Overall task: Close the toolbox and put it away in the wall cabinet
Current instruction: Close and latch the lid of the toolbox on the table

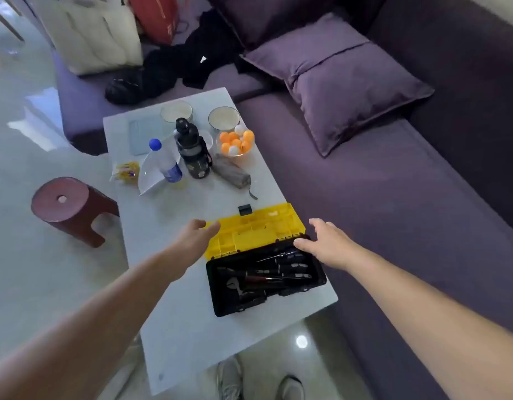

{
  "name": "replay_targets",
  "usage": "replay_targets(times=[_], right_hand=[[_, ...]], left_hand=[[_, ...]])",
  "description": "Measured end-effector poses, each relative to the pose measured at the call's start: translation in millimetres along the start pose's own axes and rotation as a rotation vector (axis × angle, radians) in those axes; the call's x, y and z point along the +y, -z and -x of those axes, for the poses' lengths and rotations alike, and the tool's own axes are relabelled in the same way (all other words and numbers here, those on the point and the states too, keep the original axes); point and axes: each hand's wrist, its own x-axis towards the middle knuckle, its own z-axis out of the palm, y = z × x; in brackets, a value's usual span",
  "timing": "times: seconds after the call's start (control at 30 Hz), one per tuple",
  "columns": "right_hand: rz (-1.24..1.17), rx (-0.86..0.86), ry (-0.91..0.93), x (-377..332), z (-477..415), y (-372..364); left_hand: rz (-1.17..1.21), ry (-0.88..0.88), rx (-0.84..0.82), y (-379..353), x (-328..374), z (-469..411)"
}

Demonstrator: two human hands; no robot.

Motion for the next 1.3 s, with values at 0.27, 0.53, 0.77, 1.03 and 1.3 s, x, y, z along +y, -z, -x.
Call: replay_targets(times=[0.27, 0.53, 0.77, 1.03, 1.3], right_hand=[[0.024, 0.089, -0.127, 27.9, -106.0, -55.0], [-0.148, 0.158, -0.228, 34.6, -162.7, -72.5], [-0.561, 0.271, -0.269, 37.3, -170.7, -49.5], [-0.761, 0.273, -0.138, 29.7, -130.6, -29.5], [-1.01, 0.228, -0.205, 34.0, -72.5, -64.4]], left_hand=[[0.078, 0.214, -0.009, -11.8, -68.1, -105.3], [0.448, 0.234, -0.085, -15.1, -70.5, -151.1], [0.593, 0.141, 0.028, -10.1, -42.9, -163.7], [0.344, -0.149, -0.074, 9.9, -31.7, -124.7], [-0.096, -0.286, -0.15, 12.9, -68.7, -74.6]])
